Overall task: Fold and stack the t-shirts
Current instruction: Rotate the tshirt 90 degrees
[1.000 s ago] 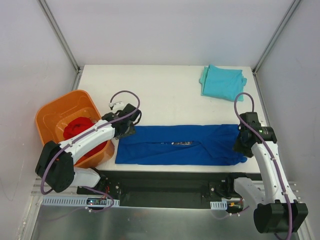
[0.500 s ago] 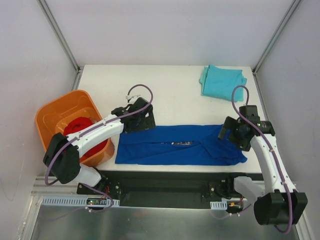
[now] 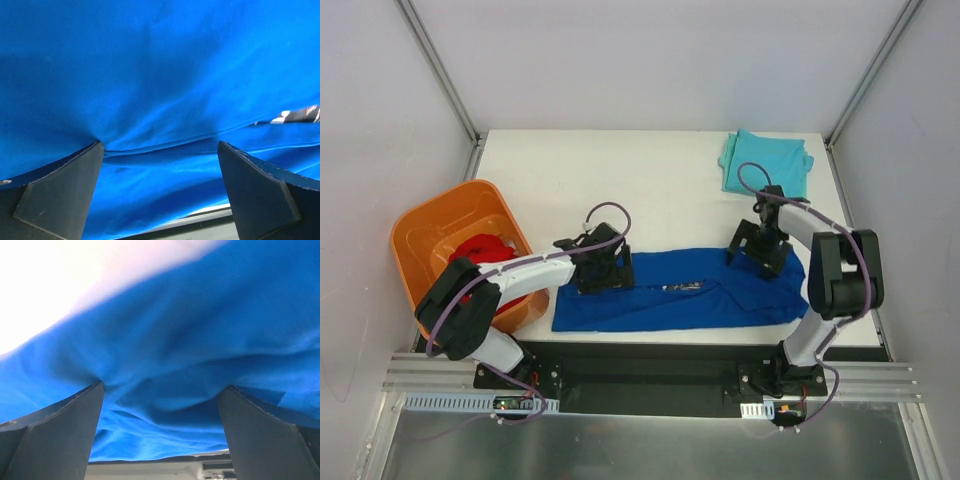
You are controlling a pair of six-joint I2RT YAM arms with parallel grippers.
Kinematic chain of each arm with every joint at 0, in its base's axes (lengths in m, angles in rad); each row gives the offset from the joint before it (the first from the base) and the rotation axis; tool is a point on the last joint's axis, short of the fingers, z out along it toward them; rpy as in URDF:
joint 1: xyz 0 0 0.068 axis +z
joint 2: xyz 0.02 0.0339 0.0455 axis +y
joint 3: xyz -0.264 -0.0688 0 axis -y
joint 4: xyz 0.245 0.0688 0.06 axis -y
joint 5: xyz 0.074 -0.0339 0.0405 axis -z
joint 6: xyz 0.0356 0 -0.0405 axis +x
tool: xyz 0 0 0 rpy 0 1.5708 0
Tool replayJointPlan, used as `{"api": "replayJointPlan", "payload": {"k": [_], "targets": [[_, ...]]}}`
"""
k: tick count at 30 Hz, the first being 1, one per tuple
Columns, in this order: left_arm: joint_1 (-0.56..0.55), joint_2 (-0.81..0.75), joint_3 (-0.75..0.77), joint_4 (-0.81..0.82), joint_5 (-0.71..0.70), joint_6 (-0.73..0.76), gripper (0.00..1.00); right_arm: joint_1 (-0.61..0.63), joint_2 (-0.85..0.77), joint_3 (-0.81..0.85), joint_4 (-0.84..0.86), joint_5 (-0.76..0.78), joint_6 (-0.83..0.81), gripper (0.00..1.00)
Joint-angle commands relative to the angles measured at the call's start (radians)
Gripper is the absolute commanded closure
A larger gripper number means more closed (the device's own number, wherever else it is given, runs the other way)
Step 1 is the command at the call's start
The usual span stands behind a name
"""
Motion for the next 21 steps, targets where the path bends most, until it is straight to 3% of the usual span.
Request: {"api": "replayJointPlan", "payload": {"k": [1,3,14,16,21], "targets": [[-0.052,-0.040,-0.084,0.029,0.058,-0.090,0.01,0.122,0.214,0.271,0.021,0.006,0.033,0.03],[-0.072,-0.077,-0.098,0.031,0.051,-0.101,0.00,0.161,0.276,0.377,-0.009,0.024,0.025,0.03],[-0.178,-0.094,-0.135,0.046,0.051,-0.261,0.01,0.316,0.845,1.150,-0.059,-0.301,0.089,0.03],[-0.196,-0.086,-0.129,0.069,0.039,-0.287,0.01,0.317,0.933,1.286,0.009,-0.370,0.140,0.03],[-0.232,0.004,-0.060,0.158,0.039,-0.293,0.01,0.296,0.994,1.337,0.362,-0.370,0.353,0.03]]}}
